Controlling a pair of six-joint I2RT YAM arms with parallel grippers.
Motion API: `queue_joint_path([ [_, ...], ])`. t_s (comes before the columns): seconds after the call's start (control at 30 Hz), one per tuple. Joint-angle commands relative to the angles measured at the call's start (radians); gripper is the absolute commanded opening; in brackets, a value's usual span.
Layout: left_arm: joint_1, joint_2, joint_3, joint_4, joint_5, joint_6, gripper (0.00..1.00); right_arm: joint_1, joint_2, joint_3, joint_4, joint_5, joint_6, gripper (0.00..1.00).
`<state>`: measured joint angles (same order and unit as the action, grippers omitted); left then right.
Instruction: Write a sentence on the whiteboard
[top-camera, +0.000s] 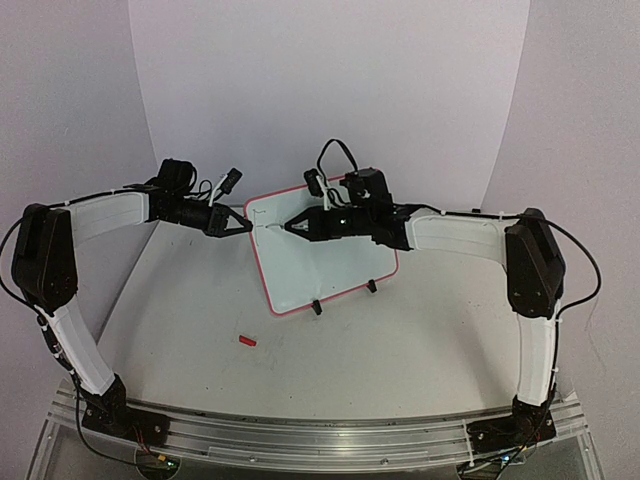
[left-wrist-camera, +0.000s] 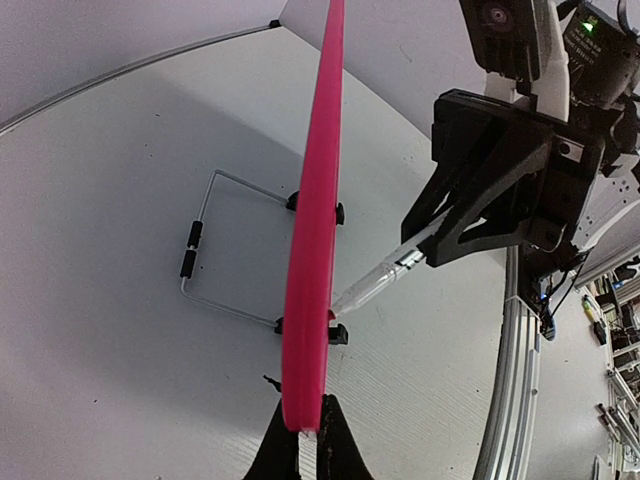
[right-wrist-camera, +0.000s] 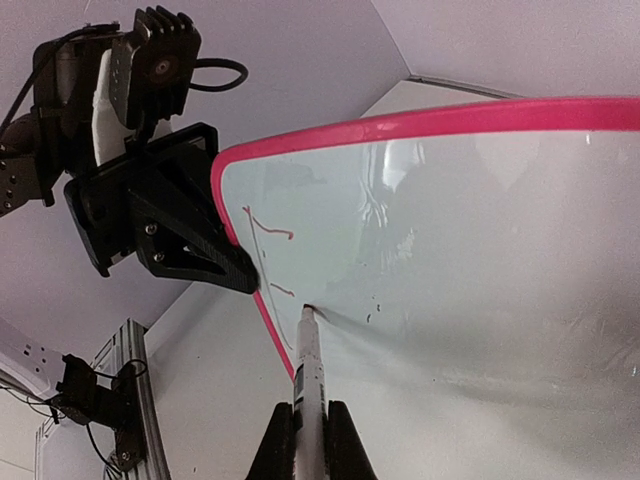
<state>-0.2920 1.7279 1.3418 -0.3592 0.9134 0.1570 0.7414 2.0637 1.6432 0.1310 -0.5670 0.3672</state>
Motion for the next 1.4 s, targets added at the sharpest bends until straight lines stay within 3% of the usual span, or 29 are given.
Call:
queue_joint_path([
  [0.0,-0.029,-0.011,0.027,-0.043,0.001,0.03,0.0,-0.004,0.026,0.02,0.004,-0.013,-0.006,0.0],
  [0.33,-0.03,-0.01,0.028,-0.043,0.001,0.032,0.0,-0.004,-0.007,-0.058,-0.005,-0.004,-0.018,0.0],
  [0.63,-0.032,-0.015,0.029,-0.047,-0.004,0.035,0.0,-0.005,-0.055,-0.046,0.01,0.089,-0.02,0.0],
  [1.37,-0.036,-0.021,0.03,-0.05,-0.001,0.038,0.0,-0.004,-0.093,-0.063,0.107,0.094,0.023,0.0],
])
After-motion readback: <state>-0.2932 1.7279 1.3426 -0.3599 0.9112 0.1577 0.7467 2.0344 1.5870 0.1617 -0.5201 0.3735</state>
